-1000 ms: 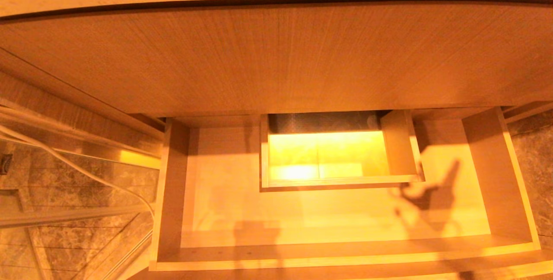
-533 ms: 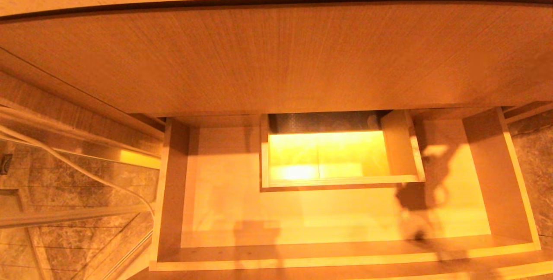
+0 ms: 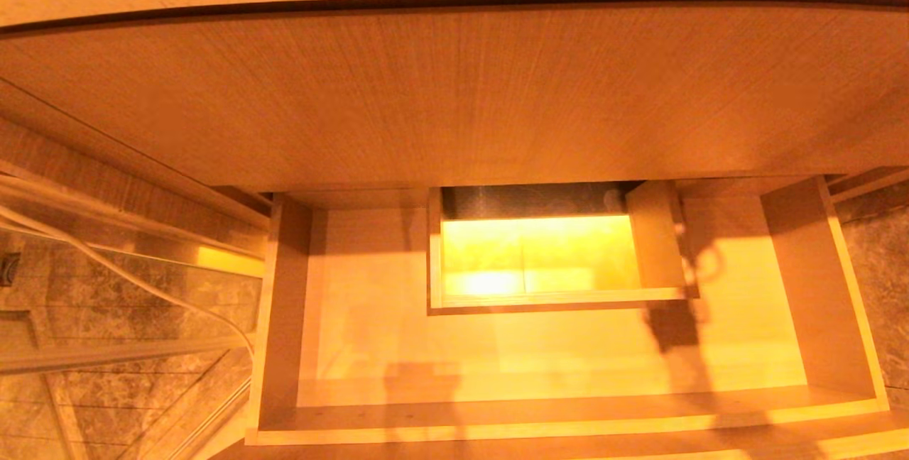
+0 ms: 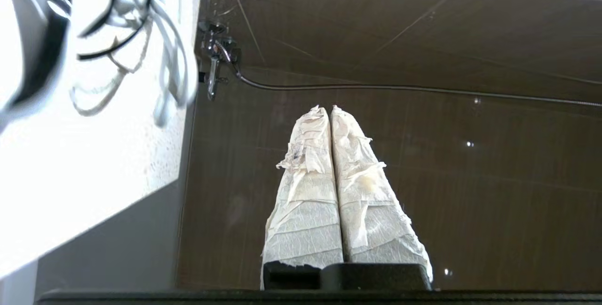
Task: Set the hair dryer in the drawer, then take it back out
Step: Pick up the hairdryer
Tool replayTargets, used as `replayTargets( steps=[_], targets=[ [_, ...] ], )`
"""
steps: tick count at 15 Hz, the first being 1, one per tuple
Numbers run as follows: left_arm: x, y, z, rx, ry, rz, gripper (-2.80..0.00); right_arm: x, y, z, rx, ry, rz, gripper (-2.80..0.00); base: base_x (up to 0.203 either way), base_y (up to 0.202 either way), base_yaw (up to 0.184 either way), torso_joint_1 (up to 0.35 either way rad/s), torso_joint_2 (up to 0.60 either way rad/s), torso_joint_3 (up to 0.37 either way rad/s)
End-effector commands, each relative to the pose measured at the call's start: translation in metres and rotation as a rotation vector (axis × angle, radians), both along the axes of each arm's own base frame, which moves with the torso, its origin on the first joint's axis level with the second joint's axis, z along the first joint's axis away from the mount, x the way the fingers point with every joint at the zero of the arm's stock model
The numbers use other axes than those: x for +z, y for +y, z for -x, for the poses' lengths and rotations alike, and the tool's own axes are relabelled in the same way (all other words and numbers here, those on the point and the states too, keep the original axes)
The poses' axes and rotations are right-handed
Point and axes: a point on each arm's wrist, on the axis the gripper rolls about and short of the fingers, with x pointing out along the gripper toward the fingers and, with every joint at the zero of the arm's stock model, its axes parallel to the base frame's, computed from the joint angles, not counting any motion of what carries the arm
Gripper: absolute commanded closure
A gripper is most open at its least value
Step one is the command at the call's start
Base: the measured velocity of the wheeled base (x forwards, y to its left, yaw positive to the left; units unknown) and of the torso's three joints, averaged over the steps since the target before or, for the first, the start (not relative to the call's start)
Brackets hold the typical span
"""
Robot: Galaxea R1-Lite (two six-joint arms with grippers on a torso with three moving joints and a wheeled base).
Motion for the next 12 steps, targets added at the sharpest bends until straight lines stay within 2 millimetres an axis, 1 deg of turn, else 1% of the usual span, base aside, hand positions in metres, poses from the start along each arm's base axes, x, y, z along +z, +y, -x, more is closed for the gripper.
replayTargets(
  steps=[1,3,4,6,7,9,12],
  targets=[
    [0.000,0.000,0.000,0.000,0.000,0.001,0.00,-0.002,-0.004,-0.015,-0.036,0.034,-0.001,0.00,0.000,0.000,0.000,0.000,0.00,0.000],
    [0.000,0.000,0.000,0.000,0.000,0.001,0.00,-0.005,-0.004,-0.014,-0.036,0.055,-0.004,0.00,0.000,0.000,0.000,0.000,0.00,0.000],
    [0.000,0.000,0.000,0.000,0.000,0.001,0.00,-0.005,-0.004,-0.010,-0.021,0.041,-0.020,0.00,0.000,0.000,0.000,0.000,0.00,0.000],
    [0.000,0.000,0.000,0.000,0.000,0.001,0.00,-0.007,-0.003,-0.004,0.071,-0.012,-0.052,0.00,0.000,0.000,0.000,0.000,0.00,0.000],
    [0.000,0.000,0.000,0.000,0.000,0.001,0.00,-0.010,-0.003,0.000,0.116,-0.012,-0.070,0.00,0.000,0.000,0.000,0.000,0.00,0.000],
    [0.000,0.000,0.000,0.000,0.000,0.001,0.00,-0.012,-0.002,0.014,0.197,-0.015,-0.073,0.00,0.000,0.000,0.000,0.000,0.00,0.000],
    [0.000,0.000,0.000,0.000,0.000,0.001,0.00,-0.004,-0.001,0.037,0.259,-0.096,-0.011,0.00,0.000,0.000,0.000,0.000,0.00,0.000]
  ],
)
